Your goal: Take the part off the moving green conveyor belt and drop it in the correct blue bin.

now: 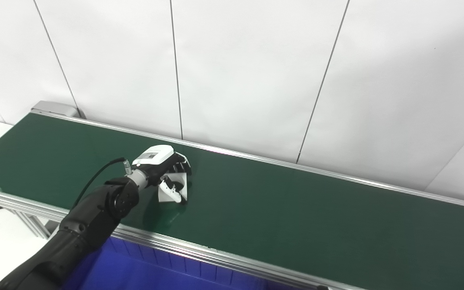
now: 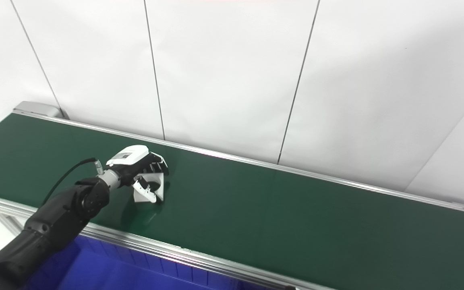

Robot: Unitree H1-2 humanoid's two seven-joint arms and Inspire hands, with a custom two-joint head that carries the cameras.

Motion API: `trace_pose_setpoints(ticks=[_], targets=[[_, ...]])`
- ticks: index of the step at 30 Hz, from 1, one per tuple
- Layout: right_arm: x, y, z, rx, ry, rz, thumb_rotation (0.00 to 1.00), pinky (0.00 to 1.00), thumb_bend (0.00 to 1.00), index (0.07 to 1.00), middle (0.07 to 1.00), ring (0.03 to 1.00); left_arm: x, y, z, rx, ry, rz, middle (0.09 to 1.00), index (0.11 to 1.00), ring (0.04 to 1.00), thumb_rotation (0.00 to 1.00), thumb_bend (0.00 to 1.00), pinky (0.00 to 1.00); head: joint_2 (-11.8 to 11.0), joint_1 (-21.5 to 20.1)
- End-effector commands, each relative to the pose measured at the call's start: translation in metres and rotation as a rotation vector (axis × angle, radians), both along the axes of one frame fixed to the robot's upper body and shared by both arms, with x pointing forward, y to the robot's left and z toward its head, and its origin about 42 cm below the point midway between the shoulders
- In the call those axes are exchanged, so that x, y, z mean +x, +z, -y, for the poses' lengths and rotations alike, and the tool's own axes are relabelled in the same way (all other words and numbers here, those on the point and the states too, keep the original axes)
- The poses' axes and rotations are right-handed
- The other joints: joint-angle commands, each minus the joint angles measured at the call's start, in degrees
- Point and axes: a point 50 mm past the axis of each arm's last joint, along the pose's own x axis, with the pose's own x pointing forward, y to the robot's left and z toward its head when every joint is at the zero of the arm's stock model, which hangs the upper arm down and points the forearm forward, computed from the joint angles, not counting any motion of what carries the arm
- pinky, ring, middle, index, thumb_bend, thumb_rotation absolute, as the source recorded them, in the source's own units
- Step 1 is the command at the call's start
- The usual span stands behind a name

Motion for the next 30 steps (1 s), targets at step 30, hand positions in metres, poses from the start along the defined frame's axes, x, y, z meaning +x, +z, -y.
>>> trace_pose_setpoints(ticks=[30], targets=[[-0.007,0.028,-0.013,0.009,-0.023,0.13,0.29,0.64,1.0,0.825,0.827,0.772,-0.082,0.068,0.018,-0.538,-0.205,0.359,0.468,0.525,0.398,0.0,0.5,0.32,7.54,-12.28]])
